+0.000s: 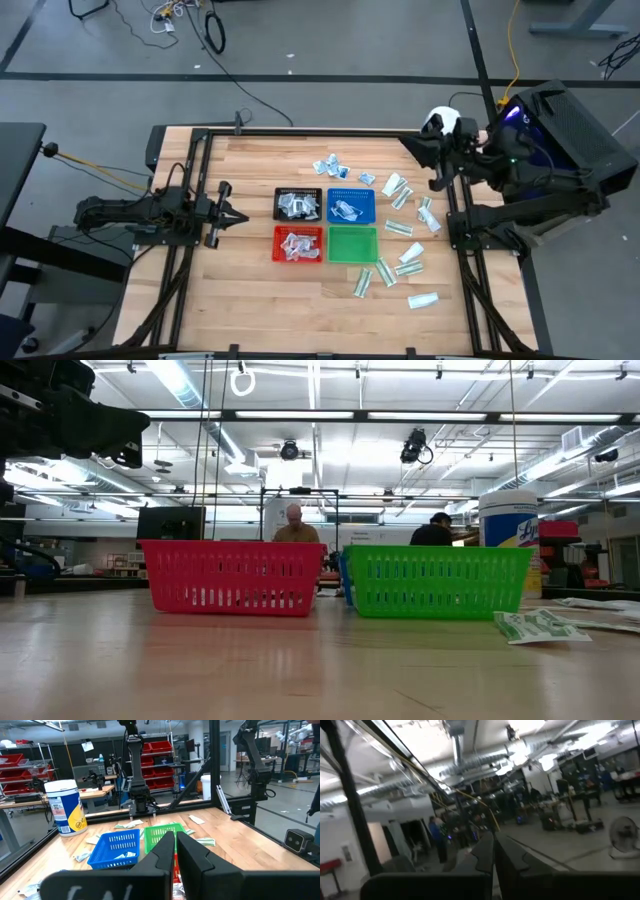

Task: Pick & Place First Aid Supplies
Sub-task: Put the blue alcohol pad into the blue bin

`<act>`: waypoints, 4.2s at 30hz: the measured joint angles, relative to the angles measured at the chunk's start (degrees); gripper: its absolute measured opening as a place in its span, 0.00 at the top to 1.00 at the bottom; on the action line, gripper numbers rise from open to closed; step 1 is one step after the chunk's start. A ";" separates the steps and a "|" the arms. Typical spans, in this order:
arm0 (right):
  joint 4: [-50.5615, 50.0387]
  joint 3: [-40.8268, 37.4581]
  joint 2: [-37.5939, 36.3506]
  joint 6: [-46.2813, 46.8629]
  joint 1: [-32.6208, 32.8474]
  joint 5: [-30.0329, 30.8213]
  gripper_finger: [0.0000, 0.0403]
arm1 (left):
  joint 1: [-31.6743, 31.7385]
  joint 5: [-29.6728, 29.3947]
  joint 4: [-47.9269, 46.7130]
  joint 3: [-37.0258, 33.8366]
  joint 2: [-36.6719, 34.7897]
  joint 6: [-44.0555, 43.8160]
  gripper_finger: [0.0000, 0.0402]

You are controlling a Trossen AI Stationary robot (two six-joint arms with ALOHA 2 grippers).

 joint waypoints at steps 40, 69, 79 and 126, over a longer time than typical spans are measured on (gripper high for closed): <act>-17.80 3.99 16.16 -13.82 -15.04 5.52 0.96 | 0.00 0.01 0.00 0.00 0.01 0.00 0.94; -41.09 3.99 19.59 -23.89 -25.06 5.09 0.96 | 0.01 0.01 0.00 0.00 0.01 0.00 0.94; -43.15 8.14 24.60 -22.63 -25.92 -0.74 0.96 | -0.01 -0.01 0.00 0.02 0.01 0.00 0.94; -48.70 33.66 55.68 -11.25 -20.87 -15.56 0.48 | -0.01 0.00 0.02 0.01 -0.01 0.00 0.94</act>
